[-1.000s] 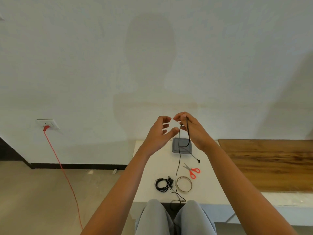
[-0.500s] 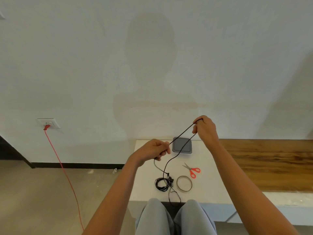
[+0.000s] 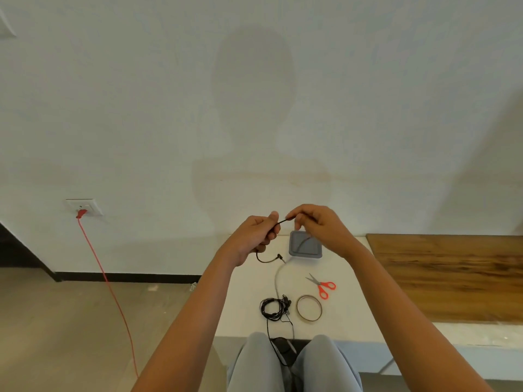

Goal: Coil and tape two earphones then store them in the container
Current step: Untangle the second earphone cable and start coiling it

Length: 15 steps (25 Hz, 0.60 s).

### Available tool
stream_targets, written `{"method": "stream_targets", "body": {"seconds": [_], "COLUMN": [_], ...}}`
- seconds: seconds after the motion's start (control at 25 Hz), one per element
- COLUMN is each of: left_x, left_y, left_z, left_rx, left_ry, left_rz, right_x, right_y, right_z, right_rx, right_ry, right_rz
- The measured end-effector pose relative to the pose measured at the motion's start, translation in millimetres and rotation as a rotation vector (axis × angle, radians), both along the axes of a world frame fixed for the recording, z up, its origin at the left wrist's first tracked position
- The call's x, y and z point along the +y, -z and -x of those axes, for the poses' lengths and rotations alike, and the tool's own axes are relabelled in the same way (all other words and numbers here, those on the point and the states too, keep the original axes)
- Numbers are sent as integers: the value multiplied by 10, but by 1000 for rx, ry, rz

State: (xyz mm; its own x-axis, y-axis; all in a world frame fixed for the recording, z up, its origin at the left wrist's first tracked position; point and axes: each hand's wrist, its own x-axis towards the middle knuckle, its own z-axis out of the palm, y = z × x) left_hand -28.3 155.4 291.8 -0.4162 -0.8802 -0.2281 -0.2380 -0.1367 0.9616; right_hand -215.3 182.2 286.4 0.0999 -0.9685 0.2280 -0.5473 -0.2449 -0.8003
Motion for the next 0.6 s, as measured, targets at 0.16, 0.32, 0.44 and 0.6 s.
{"method": "stream_targets", "body": {"seconds": [0.16,0.32,0.44,0.6], "left_x": [16,98,107,34], "left_y": [55,23,-126,-253], "left_z": [-198,-230,-140,6], "left_rx": [57,293,626,687], "left_ry": [48,121,47,-121], "left_rz": [-88,-215,-241,-60], "right_x": [-82,-125,-67,162], "right_y": [27,106,220,391], "right_z": [148,206,77,-227], "right_rx": [-118,-263,-195,-35], "right_ry": [346,483,396,105], "right_rz": [119,101,-41,-216]}}
